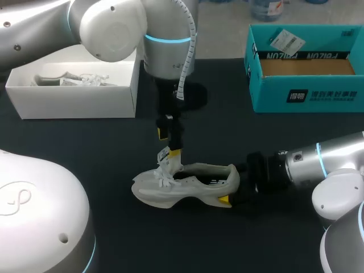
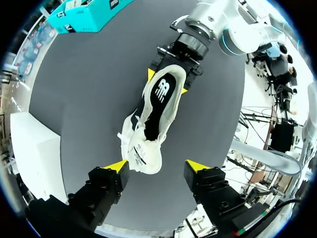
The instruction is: Take the shoe out of the shoebox, open the shoe tongue, remove and reinsert the insole, then place the shoe into the shoebox
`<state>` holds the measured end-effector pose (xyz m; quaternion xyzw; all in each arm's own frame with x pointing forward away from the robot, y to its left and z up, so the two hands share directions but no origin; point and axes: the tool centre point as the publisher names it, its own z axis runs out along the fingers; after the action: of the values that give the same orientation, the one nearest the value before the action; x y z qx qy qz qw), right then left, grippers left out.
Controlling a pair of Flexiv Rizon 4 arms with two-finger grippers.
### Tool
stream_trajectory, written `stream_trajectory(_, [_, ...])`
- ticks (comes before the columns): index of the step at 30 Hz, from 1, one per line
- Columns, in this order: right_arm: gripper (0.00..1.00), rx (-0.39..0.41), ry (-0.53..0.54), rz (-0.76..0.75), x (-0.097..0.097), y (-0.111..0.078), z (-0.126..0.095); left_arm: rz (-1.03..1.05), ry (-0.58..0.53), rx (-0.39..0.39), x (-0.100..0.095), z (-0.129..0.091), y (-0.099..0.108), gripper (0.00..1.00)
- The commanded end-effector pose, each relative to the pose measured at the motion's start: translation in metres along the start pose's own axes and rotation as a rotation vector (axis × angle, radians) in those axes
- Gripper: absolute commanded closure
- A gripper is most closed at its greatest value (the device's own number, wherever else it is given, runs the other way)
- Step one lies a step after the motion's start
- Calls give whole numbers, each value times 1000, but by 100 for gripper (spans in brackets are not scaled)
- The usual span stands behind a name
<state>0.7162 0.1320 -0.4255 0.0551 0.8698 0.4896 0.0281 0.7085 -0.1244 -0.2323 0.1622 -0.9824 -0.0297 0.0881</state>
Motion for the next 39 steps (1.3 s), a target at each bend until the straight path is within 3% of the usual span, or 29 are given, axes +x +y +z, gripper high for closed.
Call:
stream_trajectory(1, [100,8,-2,1,0,1,2,182,-26,-19,5,9,-6,100])
stream_trajectory(14, [100,8,-2,1,0,1,2,182,-26,-19,5,9,-6,100])
stream_trajectory(17, [100,8,-2,1,0,1,2,182,5,76,6,21,-22,100])
stream_trajectory(22, [100,8,-2,1,0,1,2,196,-53,99,14,46,-45,100])
stream_trajectory(28, [100,8,-2,1,0,1,2,257,-37,92,28,77,-63,100])
stream_trajectory(39, [100,8,-2,1,0,1,2,257,-37,92,28,77,-63,100])
